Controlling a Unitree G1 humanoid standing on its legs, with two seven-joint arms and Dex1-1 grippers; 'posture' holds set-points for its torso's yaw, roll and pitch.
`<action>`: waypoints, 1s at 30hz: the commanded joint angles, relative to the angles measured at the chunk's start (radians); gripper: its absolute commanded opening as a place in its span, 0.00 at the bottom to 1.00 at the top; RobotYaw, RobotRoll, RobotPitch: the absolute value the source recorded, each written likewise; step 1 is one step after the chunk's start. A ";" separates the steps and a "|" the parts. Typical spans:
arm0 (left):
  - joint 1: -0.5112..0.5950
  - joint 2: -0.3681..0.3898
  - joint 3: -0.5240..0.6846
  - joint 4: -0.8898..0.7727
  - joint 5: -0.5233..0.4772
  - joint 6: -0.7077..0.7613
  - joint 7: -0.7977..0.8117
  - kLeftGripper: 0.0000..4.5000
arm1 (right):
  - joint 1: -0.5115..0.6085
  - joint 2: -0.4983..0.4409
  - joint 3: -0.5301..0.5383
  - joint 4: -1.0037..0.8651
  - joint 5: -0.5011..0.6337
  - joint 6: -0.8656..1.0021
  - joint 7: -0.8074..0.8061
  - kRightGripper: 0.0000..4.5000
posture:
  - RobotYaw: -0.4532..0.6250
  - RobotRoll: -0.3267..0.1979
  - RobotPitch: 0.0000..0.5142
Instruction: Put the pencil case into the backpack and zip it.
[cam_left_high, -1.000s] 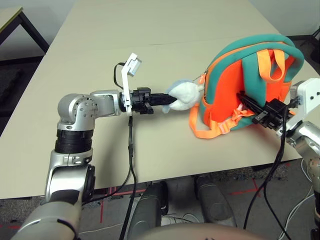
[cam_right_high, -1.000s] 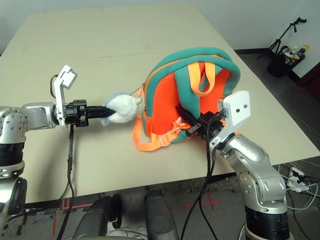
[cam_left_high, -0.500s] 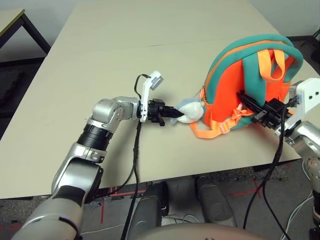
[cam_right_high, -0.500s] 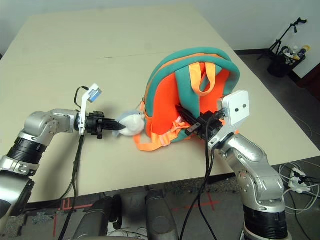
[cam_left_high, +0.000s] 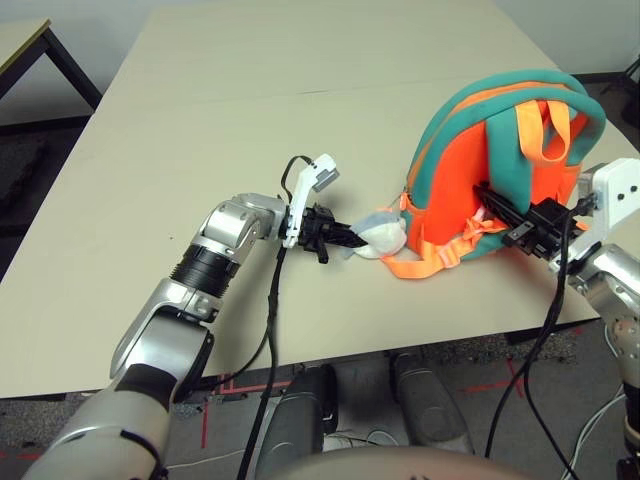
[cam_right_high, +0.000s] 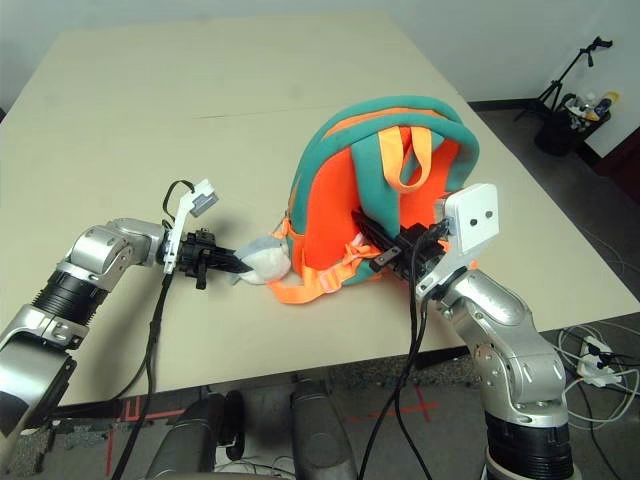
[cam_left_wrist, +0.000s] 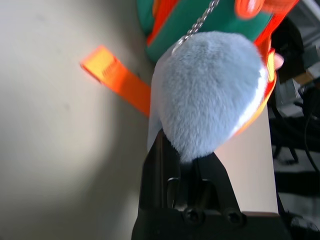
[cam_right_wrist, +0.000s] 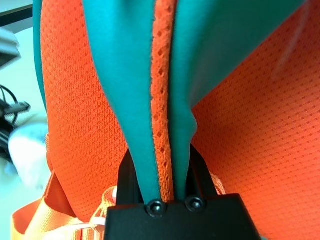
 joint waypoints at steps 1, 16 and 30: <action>-0.008 0.051 0.110 -0.156 -0.099 0.098 -0.005 0.39 | 0.005 0.006 0.012 0.000 -0.003 -0.009 0.010 0.05 | 0.28 0.62 0.30; 0.043 -0.026 0.734 -0.483 -0.551 0.490 0.565 1.00 | 0.072 -0.030 -0.099 -0.092 0.066 0.030 -0.003 0.49 | 0.31 0.62 0.28; 0.248 -0.053 0.592 -0.508 -0.460 0.291 0.648 1.00 | 0.238 -0.156 -0.395 -0.306 0.256 0.209 -0.092 0.99 | 0.22 0.62 0.28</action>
